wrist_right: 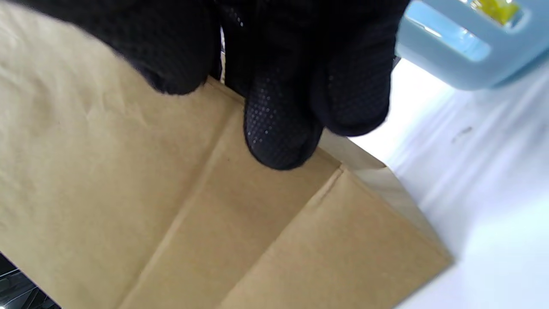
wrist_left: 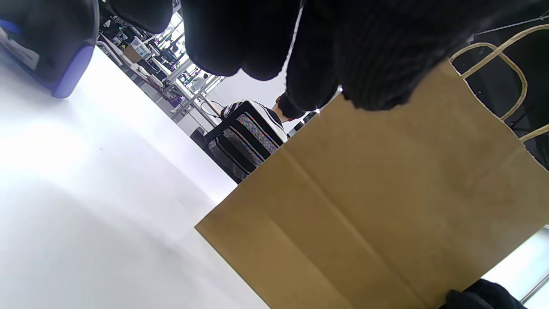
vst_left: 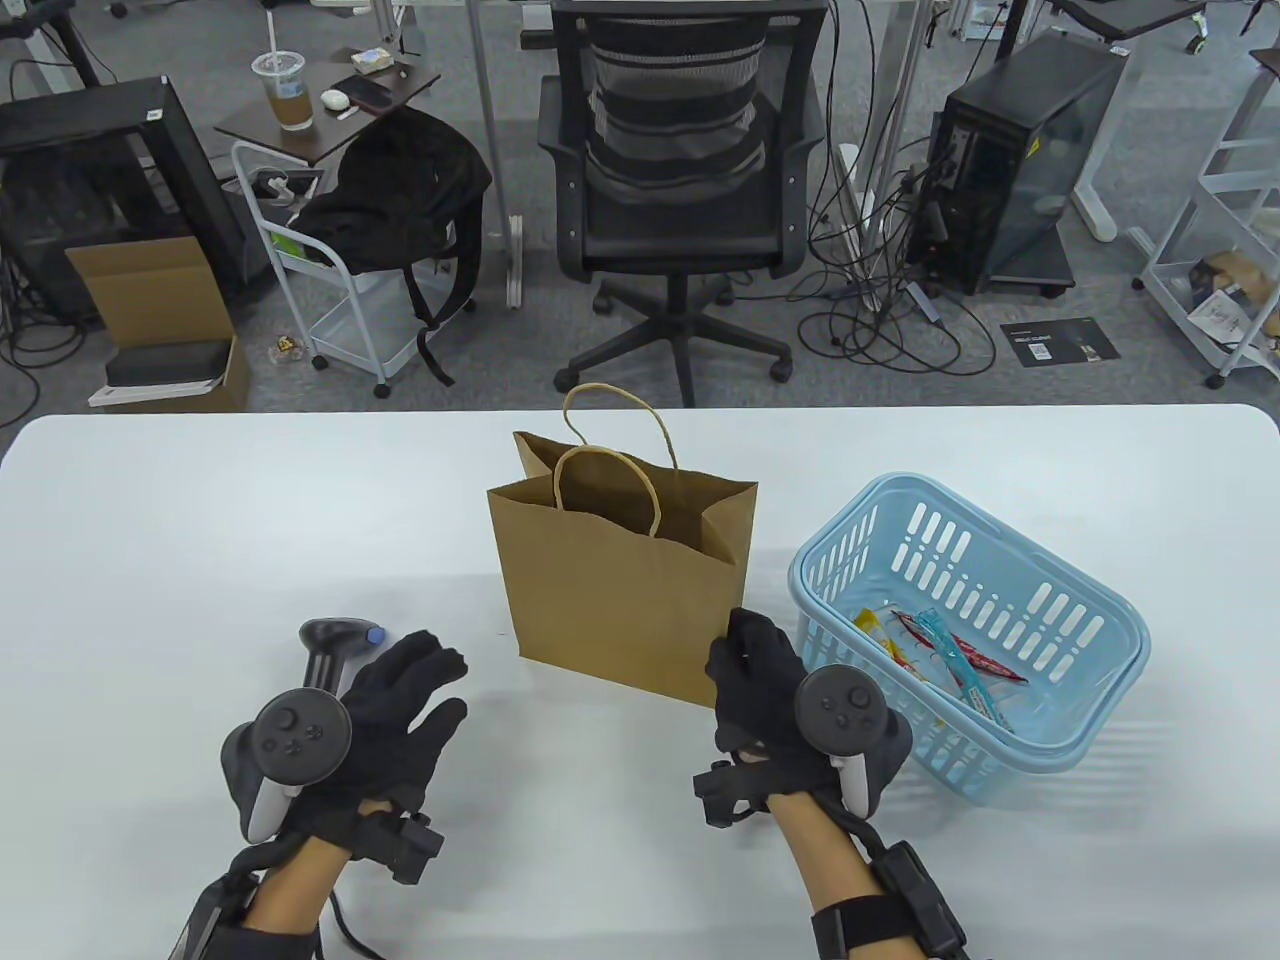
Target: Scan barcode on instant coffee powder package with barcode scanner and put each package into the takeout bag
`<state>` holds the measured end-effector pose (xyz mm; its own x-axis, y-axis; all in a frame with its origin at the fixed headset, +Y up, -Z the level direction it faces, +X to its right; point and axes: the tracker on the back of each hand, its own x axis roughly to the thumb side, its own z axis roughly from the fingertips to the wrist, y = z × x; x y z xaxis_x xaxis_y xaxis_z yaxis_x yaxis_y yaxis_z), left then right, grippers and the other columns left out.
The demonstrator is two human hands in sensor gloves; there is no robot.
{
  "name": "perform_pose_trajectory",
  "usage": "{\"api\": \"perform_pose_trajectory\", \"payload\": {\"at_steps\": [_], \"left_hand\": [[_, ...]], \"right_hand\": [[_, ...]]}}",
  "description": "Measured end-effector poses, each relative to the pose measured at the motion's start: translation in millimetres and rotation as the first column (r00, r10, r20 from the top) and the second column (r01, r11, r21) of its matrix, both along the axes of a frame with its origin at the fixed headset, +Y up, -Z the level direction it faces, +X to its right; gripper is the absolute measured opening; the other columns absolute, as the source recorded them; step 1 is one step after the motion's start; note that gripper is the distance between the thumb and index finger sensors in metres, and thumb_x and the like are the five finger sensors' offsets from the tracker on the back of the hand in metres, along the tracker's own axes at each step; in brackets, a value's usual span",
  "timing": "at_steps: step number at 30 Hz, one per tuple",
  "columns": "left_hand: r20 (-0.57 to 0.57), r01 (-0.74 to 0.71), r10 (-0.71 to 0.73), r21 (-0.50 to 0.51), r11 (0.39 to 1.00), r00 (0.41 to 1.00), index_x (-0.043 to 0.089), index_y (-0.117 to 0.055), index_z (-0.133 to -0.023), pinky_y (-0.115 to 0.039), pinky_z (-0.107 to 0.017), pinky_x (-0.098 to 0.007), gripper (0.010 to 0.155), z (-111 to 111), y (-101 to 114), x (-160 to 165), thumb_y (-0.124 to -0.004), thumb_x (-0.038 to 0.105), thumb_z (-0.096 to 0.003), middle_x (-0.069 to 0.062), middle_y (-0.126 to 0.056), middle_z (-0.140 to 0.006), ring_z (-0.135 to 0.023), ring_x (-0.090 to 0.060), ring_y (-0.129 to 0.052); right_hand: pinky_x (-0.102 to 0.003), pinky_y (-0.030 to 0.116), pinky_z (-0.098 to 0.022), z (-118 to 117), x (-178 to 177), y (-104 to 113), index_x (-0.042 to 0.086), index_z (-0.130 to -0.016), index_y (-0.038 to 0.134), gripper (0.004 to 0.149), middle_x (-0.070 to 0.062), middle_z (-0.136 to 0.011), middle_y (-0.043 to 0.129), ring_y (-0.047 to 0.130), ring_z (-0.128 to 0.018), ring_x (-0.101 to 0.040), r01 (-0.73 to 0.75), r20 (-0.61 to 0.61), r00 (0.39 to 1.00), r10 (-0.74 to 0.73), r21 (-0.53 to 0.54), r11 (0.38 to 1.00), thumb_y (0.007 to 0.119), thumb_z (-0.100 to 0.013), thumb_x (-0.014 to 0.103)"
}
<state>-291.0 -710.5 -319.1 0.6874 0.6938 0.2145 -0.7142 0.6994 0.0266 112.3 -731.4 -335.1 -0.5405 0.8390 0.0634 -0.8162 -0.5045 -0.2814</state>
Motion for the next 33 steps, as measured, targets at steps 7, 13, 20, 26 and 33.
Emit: {"api": "perform_pose_trajectory", "payload": {"at_steps": [7, 13, 20, 26, 33], "left_hand": [[-0.04, 0.03, -0.03, 0.015, 0.999, 0.999, 0.033, -0.069, -0.103, -0.045, -0.083, -0.056, 0.062, 1, 5, -6, -0.08, 0.05, -0.0441, 0.004, -0.054, -0.118, -0.111, -0.028, -0.058], [-0.173, 0.022, -0.016, 0.037, 0.999, 0.985, 0.041, -0.044, -0.11, -0.036, -0.086, -0.055, 0.079, 2, 16, -25, -0.082, 0.055, -0.0425, 0.006, -0.043, -0.121, -0.116, -0.028, -0.045], [-0.278, 0.084, -0.082, -0.003, 0.996, 0.957, 0.051, -0.03, -0.11, -0.025, -0.089, -0.053, 0.087, 0, 16, -37, -0.083, 0.059, -0.0415, 0.009, -0.028, -0.124, -0.121, -0.026, -0.027], [-0.25, 0.225, -0.234, -0.065, 0.972, 0.939, 0.055, -0.031, -0.11, -0.019, -0.09, -0.052, 0.087, -3, 6, -26, -0.083, 0.062, -0.0401, 0.015, -0.022, -0.126, -0.123, -0.02, -0.015], [-0.127, 0.423, -0.448, -0.184, 0.887, 0.885, 0.056, -0.021, -0.109, -0.005, -0.085, -0.051, 0.094, -8, -10, -9, -0.076, 0.075, -0.035, 0.016, -0.005, -0.123, -0.116, -0.017, 0.006]], "right_hand": [[-0.053, 0.074, -0.065, 15, -5, 16, 0.03, -0.105, 0.045, 0.071, -0.022, -0.111, 0.046, 0.085, -0.085, -0.039, -0.198, -0.067, 0.98, 0.189, -0.179, 0.964, 0.082, -0.049, 0.055], [-0.062, 0.058, -0.073, 38, -33, 43, 0.036, -0.107, 0.028, 0.081, -0.026, -0.113, 0.012, 0.051, -0.103, -0.055, -0.57, -0.21, 0.821, 0.531, -0.23, 0.789, 0.079, -0.049, 0.065], [-0.069, 0.041, -0.078, 45, -54, 40, 0.045, -0.112, 0.019, 0.091, -0.023, -0.115, -0.006, 0.021, -0.106, -0.06, -0.677, -0.259, 0.731, 0.631, -0.169, 0.716, 0.08, -0.048, 0.065], [-0.07, 0.03, -0.079, 43, -57, 35, 0.047, -0.11, 0.012, 0.096, -0.018, -0.112, -0.013, 0.005, -0.103, -0.058, -0.714, -0.31, 0.696, 0.648, -0.197, 0.672, 0.081, -0.046, 0.067], [-0.069, 0.019, -0.078, 39, -58, 27, 0.051, -0.108, 0.009, 0.099, -0.013, -0.11, -0.018, -0.004, -0.102, -0.053, -0.755, -0.36, 0.652, 0.668, -0.217, 0.619, 0.083, -0.044, 0.068]]}}
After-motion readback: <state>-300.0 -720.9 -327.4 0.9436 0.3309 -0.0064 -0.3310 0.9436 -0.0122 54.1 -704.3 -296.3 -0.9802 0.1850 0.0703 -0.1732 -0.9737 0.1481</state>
